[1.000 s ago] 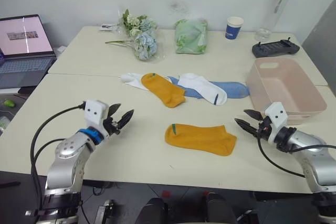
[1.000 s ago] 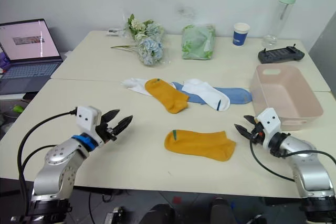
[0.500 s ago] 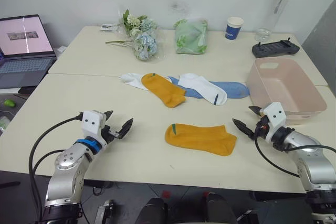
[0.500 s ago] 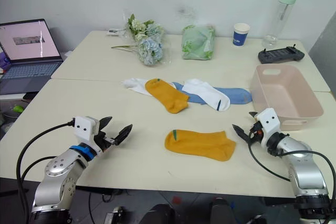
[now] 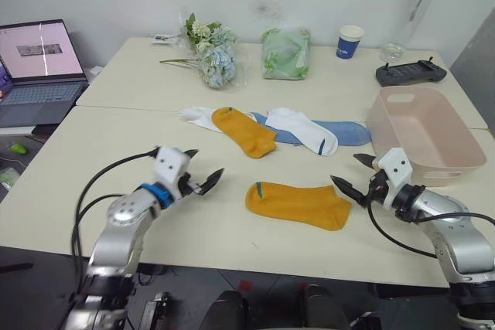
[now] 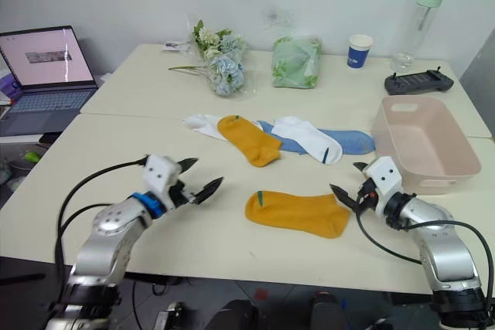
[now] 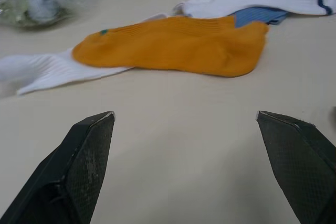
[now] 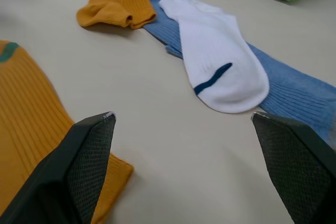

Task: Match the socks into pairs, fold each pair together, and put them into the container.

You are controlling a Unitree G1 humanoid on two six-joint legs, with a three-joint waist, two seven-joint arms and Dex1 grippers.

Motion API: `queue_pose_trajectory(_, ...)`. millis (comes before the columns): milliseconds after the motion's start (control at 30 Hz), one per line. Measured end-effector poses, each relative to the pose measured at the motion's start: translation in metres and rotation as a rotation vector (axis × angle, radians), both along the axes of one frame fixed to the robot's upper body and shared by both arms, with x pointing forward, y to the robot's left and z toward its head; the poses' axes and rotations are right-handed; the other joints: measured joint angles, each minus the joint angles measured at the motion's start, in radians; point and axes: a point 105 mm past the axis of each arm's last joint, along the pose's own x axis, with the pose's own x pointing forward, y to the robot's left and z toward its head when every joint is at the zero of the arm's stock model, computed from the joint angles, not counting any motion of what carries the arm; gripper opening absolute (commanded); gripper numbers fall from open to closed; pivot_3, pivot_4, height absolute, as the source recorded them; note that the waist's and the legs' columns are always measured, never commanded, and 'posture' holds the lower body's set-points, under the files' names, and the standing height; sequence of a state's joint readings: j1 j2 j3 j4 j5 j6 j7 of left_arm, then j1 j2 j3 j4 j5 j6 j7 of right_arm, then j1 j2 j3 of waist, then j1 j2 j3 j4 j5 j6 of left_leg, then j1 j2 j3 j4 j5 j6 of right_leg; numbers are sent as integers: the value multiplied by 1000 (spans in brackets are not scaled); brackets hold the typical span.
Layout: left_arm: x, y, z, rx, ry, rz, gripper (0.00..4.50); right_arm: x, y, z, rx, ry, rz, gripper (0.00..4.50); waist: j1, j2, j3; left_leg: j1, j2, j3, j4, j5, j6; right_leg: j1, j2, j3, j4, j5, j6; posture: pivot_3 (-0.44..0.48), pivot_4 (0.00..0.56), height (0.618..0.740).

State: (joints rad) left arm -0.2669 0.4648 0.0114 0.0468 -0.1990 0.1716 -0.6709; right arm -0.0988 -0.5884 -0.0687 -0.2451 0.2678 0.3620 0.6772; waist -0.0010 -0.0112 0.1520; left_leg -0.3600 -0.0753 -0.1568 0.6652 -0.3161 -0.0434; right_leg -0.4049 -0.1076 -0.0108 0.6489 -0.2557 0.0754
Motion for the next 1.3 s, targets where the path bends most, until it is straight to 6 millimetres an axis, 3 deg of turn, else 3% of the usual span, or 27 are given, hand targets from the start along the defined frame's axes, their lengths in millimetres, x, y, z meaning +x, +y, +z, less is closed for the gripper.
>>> queue_pose_trajectory(133,26,-32,2,44,5,-87,4500,-5,9,4,6,0,28,4464,-6,0,0,0,0,1,0,0,0,0,0,0,0,0,0,0,150,740)
queue_pose_trajectory(300,51,-65,-9,115,62,-161,4500,-11,17,11,20,-3,58,4464,-13,0,0,-1,0,1,1,0,0,0,0,0,0,0,1,0,150,740)
queue_pose_trajectory(433,57,-70,-18,167,80,-184,3627,-12,17,10,21,6,51,4500,-25,-1,0,-1,0,0,1,0,0,0,0,-1,1,0,1,0,150,740)
queue_pose_trajectory(800,63,-62,-16,140,66,-138,157,-15,17,7,21,15,46,4500,-28,-1,0,-1,0,-1,2,0,0,0,0,0,2,0,1,0,150,740)
queue_pose_trajectory(833,64,-61,-15,130,64,-133,22,-15,17,7,22,13,44,4500,-28,-1,0,-1,0,-1,2,0,0,-1,0,0,2,0,1,0,150,740)
queue_pose_trajectory(1067,59,-57,-1,71,30,-132,22,-14,18,8,30,7,40,4500,-30,-1,0,-1,0,-1,2,0,0,-1,0,0,2,0,1,0,150,740)
queue_pose_trajectory(1300,9,-79,32,-80,91,-366,22,-12,15,13,55,8,29,4500,-28,0,0,-2,0,-1,3,0,0,-1,0,0,2,0,1,0,150,740)
